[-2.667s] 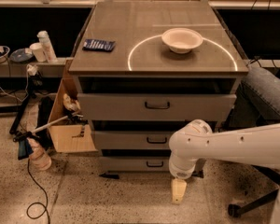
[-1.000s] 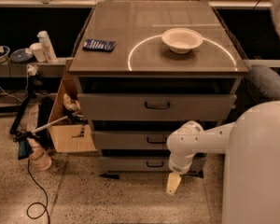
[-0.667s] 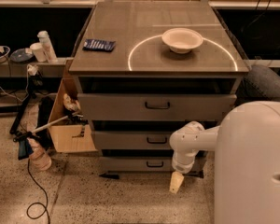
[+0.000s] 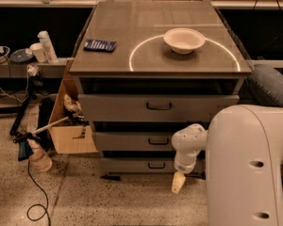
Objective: Open bottom drawer
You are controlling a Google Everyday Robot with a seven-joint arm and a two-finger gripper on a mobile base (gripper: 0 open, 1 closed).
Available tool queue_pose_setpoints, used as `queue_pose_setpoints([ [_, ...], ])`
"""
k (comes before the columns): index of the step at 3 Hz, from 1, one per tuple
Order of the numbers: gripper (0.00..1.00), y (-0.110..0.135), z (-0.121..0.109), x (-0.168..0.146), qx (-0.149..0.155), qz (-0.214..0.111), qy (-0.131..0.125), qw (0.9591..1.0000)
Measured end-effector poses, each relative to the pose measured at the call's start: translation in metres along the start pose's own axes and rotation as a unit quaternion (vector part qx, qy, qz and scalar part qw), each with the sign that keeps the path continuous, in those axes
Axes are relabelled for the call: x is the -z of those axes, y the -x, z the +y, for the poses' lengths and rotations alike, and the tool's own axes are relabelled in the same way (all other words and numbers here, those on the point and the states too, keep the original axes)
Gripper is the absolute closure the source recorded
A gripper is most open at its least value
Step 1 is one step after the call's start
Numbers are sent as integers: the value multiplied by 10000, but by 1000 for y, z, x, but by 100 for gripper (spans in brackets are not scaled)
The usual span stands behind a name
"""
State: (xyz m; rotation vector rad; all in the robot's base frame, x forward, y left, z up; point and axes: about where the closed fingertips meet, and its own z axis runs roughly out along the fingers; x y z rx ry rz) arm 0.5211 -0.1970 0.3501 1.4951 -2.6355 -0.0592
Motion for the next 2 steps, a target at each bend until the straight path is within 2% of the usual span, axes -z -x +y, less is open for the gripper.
queue_pose_setpoints([
  [1, 0, -5, 1, -11, 36, -116, -108, 9999],
  [2, 0, -18, -5, -35, 36, -294, -283, 9992],
])
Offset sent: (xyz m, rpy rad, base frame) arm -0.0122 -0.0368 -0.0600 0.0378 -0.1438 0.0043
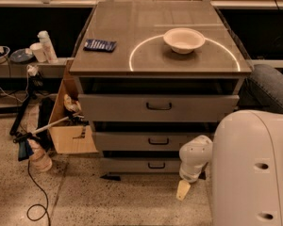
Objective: Open bottom drawer
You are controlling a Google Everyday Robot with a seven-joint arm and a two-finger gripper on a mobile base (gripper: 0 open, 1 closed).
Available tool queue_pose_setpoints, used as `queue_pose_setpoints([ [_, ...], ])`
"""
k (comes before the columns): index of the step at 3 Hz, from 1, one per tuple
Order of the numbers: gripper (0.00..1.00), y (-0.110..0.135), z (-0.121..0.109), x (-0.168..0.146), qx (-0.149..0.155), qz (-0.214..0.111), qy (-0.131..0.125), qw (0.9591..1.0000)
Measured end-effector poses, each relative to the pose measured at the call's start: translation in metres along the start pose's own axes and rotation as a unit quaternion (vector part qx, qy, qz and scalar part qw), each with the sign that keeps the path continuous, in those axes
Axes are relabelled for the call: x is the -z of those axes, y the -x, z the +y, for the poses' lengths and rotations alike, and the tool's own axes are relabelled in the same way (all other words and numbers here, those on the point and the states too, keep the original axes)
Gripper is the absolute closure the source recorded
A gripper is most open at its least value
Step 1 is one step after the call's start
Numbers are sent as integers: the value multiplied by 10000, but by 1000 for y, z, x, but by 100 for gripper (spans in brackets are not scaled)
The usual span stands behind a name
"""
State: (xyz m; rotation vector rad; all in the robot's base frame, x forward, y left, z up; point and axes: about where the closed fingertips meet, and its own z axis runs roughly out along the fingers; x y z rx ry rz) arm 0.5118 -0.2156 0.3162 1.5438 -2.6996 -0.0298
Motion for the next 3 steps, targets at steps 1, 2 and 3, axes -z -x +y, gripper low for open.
queue_pose_setpoints([
  [1, 0, -6, -9, -37, 2, -96, 32, 9999],
  [2, 0, 2, -16, -57, 47, -162, 82, 9998],
  [3, 0, 22, -30, -70, 88, -224, 94, 9997],
])
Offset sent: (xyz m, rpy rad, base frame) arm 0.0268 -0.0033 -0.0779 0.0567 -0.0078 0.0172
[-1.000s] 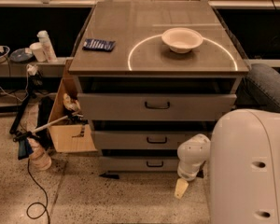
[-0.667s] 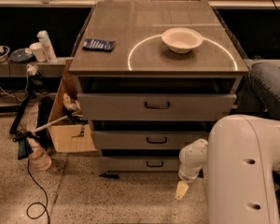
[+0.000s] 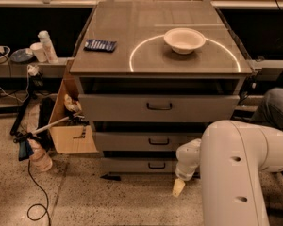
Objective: Open bottom drawer
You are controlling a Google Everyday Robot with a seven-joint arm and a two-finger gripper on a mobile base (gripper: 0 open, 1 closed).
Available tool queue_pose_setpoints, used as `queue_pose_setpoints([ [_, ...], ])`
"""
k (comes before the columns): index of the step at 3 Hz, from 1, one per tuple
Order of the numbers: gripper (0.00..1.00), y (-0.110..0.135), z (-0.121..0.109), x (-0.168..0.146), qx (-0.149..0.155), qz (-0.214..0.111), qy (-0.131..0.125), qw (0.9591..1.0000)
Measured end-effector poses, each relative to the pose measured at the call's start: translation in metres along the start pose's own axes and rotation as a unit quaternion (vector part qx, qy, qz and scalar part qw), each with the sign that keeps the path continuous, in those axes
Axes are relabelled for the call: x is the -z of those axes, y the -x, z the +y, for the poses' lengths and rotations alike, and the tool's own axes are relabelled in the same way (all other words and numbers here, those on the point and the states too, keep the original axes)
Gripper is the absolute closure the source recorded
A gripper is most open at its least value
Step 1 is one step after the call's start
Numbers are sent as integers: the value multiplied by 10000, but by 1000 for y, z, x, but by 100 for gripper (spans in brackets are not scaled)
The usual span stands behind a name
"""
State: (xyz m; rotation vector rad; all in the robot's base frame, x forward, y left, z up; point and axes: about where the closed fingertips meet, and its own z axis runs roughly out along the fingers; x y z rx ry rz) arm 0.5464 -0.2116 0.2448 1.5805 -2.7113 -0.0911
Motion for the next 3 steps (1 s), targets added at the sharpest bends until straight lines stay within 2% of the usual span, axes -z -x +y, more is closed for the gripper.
queue_pose_setpoints([
  [1, 0, 18, -16, -4, 92, -1, -283, 9996],
  [2, 0, 30, -28, -9, -18, -11, -684, 9977],
  [3, 0, 32, -29, -10, -345, -51, -742, 9966],
])
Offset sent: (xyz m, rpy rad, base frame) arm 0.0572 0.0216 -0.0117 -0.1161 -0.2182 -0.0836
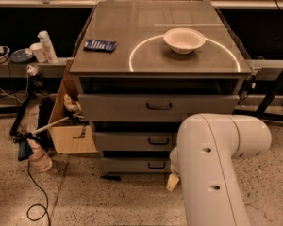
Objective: Open bottom drawer
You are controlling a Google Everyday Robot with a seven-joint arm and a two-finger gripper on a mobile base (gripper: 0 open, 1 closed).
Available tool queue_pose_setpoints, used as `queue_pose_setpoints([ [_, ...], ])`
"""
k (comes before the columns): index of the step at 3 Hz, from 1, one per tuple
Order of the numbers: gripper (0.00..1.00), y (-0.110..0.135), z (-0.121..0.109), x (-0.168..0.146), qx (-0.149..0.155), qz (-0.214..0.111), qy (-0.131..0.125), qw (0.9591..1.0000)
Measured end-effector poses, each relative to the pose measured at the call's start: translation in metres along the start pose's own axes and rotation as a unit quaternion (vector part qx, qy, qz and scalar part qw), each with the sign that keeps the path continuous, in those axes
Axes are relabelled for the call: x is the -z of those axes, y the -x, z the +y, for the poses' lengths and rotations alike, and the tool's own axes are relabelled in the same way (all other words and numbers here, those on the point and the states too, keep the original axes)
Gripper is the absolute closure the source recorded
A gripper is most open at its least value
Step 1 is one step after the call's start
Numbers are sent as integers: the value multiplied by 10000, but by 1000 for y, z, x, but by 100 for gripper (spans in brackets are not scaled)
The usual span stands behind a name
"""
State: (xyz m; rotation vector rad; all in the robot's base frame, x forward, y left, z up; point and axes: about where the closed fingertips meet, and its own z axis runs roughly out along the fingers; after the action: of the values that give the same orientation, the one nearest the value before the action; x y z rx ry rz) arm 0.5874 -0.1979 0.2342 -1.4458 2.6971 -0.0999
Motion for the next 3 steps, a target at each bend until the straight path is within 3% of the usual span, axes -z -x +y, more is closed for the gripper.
queue_pose_setpoints([
  [1, 0, 0, 0, 0, 0, 0, 0, 10000],
  [3, 0, -6, -14, -4, 19, -620, 286, 9977],
])
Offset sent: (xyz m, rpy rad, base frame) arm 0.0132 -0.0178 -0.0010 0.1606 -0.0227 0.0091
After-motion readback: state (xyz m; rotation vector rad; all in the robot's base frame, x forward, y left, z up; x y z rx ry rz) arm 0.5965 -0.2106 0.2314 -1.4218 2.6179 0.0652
